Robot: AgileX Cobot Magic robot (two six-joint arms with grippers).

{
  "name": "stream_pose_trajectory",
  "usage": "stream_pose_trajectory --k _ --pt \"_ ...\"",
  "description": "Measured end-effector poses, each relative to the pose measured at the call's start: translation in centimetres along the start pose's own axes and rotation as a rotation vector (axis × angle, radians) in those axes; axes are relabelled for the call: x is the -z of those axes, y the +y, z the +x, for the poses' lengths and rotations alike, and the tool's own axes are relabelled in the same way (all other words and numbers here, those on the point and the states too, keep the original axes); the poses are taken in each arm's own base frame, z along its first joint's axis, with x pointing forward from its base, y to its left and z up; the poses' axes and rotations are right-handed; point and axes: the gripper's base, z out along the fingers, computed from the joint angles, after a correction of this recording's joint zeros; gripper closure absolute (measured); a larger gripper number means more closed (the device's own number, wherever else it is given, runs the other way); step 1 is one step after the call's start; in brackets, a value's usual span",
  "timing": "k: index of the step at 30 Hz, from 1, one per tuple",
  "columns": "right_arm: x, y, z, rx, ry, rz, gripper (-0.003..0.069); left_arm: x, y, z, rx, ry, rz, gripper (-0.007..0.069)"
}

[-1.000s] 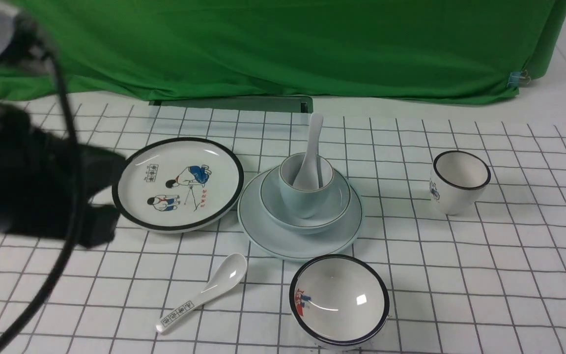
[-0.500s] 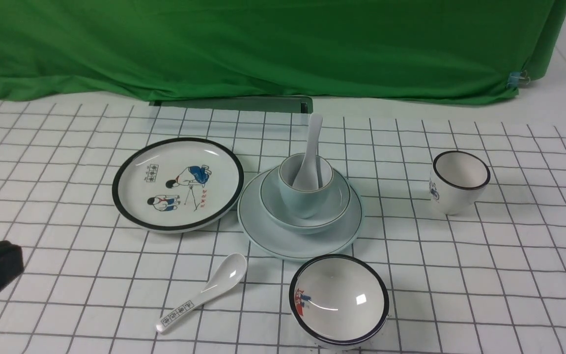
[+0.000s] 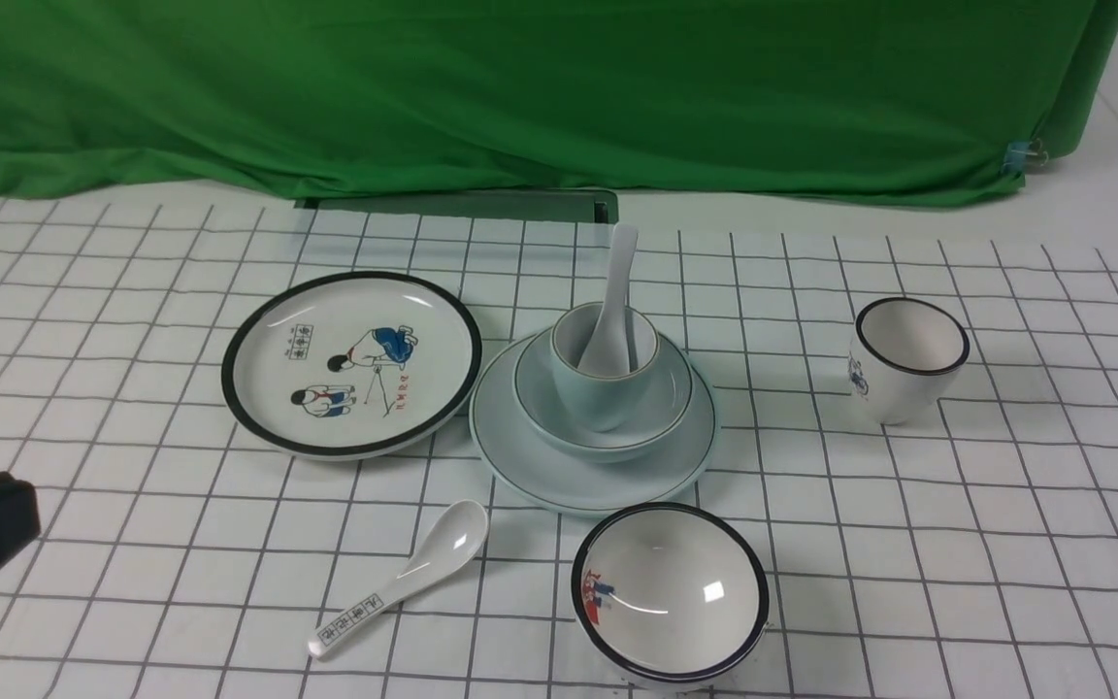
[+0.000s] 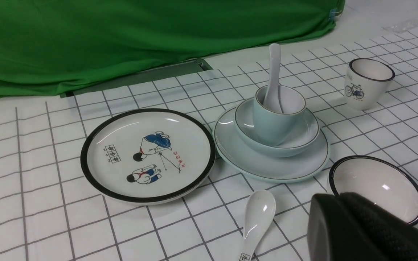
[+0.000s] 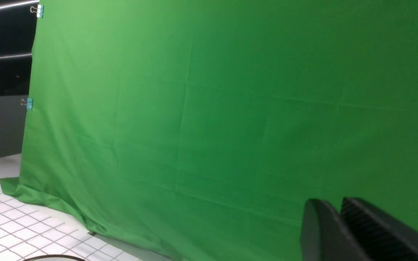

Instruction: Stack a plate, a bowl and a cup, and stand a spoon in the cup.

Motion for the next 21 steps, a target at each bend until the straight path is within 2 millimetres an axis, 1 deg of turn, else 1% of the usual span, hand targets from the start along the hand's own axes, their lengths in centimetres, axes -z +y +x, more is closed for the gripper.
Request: stream_pose_trajectory --k 11,12,14,15,16,17,18,21 --pt "0.0 0.0 0.0 -0.002 -0.004 0.001 0.0536 0.0 0.0 0.0 0.0 0.0 0.0 0.0656" --pt "0.0 0.0 0.0 -0.002 -0.003 0.001 0.0541 0.0 0.0 0.0 0.0 0.0 0.0 0.0656" --pt "-0.1 0.1 0.4 -0.006 0.004 0.0 0.0578 0.0 0.0 0.0 0.0 0.0 0.0 0.0656" --pt "-0.1 0.2 1.1 -0.01 0.019 -0.003 0.0615 0.0 0.0 0.0 0.0 0.0 0.0 0.0656" --pt "-0.2 0.4 1.8 -0.012 0.032 -0.004 0.0634 0.0 0.0 0.0 0.0 0.0 0.0 0.0656" --pt "-0.2 0.4 2.0 -0.013 0.035 -0.004 0.0638 0.0 0.0 0.0 0.0 0.0 0.0 0.0656" --pt "-0.2 0.7 3.6 -0.005 0.052 -0.001 0.0646 0.0 0.0 0.0 0.0 0.0 0.0 0.0656" --pt "-0.1 1.2 6.6 0.019 0.073 0.019 0.0648 0.0 0.0 0.0 0.0 0.0 0.0 0.0656"
